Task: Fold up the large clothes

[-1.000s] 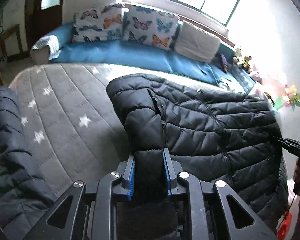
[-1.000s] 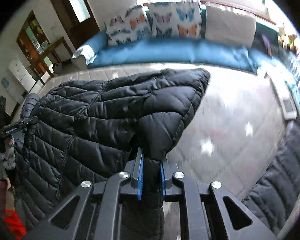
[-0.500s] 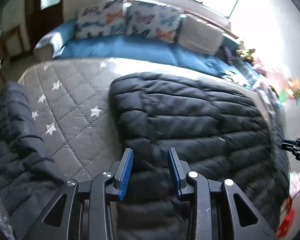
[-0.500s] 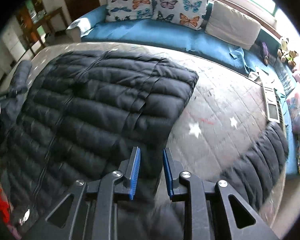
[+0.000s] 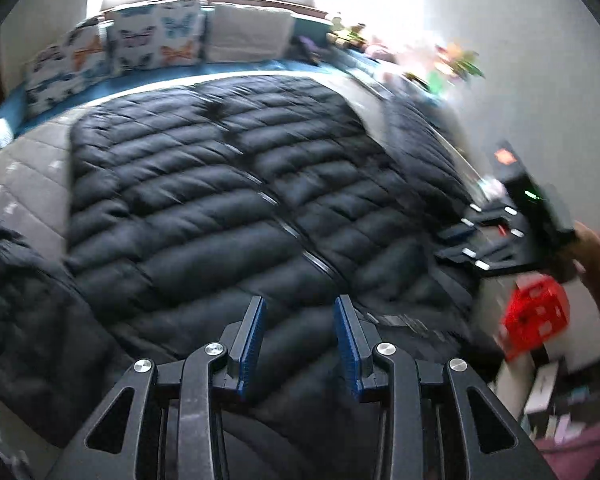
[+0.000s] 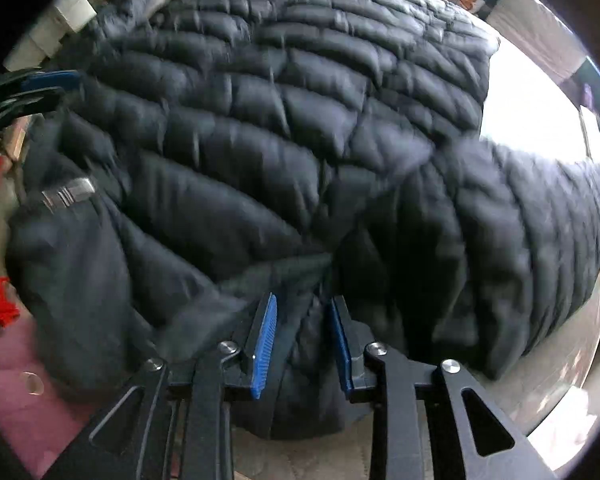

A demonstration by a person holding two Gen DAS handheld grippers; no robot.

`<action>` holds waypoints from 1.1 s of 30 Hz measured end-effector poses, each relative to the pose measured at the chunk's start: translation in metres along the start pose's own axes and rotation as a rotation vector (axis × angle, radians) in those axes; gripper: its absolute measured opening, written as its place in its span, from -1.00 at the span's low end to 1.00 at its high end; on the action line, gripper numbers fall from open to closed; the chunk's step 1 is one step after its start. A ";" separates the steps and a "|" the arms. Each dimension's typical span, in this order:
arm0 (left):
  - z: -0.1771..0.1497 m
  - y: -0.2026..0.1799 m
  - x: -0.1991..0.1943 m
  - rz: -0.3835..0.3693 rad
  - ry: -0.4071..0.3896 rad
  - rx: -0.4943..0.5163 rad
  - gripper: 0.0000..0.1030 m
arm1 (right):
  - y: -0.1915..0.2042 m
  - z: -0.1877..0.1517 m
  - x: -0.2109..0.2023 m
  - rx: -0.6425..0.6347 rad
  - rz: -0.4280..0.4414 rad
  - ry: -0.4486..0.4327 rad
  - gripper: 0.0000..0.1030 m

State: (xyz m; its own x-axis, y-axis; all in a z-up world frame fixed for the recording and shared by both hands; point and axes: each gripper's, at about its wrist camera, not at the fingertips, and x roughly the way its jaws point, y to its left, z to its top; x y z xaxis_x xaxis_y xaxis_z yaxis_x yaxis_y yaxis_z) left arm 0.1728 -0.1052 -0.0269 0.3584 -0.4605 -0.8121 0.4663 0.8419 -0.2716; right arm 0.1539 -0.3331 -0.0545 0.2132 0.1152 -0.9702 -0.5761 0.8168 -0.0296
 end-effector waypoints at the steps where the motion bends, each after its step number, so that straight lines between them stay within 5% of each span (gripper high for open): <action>1: -0.007 -0.007 0.002 -0.018 0.003 0.010 -0.26 | 0.001 -0.003 0.000 0.004 -0.009 -0.026 -0.38; 6: -0.038 -0.038 0.013 -0.062 0.035 0.059 -0.26 | 0.013 0.003 -0.035 0.049 0.021 -0.161 -0.38; 10: -0.058 -0.046 0.022 -0.063 0.059 0.087 -0.26 | 0.043 0.012 -0.046 0.032 0.160 -0.272 -0.38; 14: -0.074 -0.045 0.036 -0.044 0.105 0.085 -0.26 | 0.072 0.015 -0.017 0.002 0.280 -0.259 -0.38; 19: -0.071 -0.027 0.014 -0.075 0.086 0.030 -0.26 | 0.090 0.014 0.012 -0.080 0.156 -0.209 -0.37; 26: -0.052 0.061 -0.060 0.061 -0.091 -0.191 -0.26 | 0.106 0.030 -0.029 -0.106 0.159 -0.335 -0.26; 31: -0.041 0.163 -0.100 0.264 -0.185 -0.409 -0.26 | 0.135 0.044 0.025 -0.166 0.167 -0.213 -0.01; 33: -0.034 0.211 -0.108 0.327 -0.210 -0.508 -0.26 | 0.141 0.041 0.029 -0.212 0.143 -0.237 0.05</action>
State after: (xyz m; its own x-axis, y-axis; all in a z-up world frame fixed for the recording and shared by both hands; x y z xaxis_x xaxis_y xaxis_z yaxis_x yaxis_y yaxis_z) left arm 0.2050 0.1319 -0.0143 0.5924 -0.1593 -0.7897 -0.1171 0.9528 -0.2800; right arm 0.1111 -0.1909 -0.0771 0.2815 0.3682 -0.8861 -0.7592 0.6502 0.0290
